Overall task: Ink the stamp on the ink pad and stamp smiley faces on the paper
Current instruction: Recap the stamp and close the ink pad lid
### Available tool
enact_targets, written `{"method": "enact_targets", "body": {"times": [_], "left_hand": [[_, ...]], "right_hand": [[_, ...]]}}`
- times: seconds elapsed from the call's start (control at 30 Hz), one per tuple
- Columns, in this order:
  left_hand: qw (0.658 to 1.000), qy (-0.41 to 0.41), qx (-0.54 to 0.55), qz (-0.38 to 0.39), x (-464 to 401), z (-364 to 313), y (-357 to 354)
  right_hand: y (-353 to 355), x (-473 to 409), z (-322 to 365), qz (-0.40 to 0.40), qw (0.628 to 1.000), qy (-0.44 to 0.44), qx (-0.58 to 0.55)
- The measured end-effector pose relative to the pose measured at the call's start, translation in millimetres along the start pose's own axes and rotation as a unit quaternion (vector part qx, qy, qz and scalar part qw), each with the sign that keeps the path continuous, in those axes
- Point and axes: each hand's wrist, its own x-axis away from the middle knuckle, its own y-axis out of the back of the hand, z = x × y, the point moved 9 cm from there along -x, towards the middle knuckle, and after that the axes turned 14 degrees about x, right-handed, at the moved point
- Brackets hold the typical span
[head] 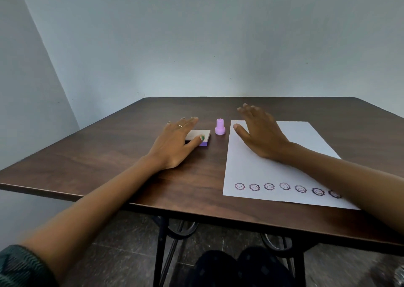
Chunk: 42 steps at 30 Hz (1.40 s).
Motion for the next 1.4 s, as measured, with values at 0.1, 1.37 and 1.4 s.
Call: {"method": "enact_targets", "body": {"times": [0.1, 1.37, 1.4], "left_hand": [[1.000, 0.009, -0.012, -0.009, -3.0, 4.1, 0.5], [0.968, 0.190, 0.069, 0.150, -55.3, -11.2, -16.8], [0.967, 0.196, 0.056, 0.156, -53.5, -10.7, -13.9]], "right_hand": [[-12.7, -10.2, -2.1, 0.035, 0.999, 0.011, -0.004], [-10.7, -34.2, -14.5, 0.280, 0.953, -0.072, -0.091], [-7.6, -34.3, -14.8, 0.286, 0.951, -0.074, -0.089]]}}
